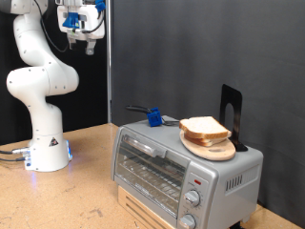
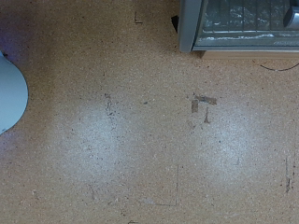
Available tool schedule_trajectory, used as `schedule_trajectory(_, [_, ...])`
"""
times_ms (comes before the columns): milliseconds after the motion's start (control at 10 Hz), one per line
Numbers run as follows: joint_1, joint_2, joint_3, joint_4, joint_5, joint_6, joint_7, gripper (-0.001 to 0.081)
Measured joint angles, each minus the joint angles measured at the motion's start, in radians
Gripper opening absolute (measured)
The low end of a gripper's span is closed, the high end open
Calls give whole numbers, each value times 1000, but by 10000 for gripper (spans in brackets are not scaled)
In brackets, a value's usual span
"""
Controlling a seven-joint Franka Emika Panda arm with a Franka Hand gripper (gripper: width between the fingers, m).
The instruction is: Make a piece of toast with the oven
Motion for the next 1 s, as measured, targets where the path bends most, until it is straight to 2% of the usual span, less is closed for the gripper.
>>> schedule_trajectory(200, [25,-8,-6,0,-46,5,-215,803])
schedule_trajectory(300, [35,-14,-12,-8,-87,37,-322,803])
schedule_trajectory(600, [39,-3,-18,-76,-255,210,-580,803])
schedule_trajectory(700, [38,-5,-18,-76,-234,207,-566,803])
schedule_trajectory(800, [55,-19,-33,-82,-205,257,-641,803])
schedule_trajectory(1000, [117,-82,-90,-96,-181,325,-847,803])
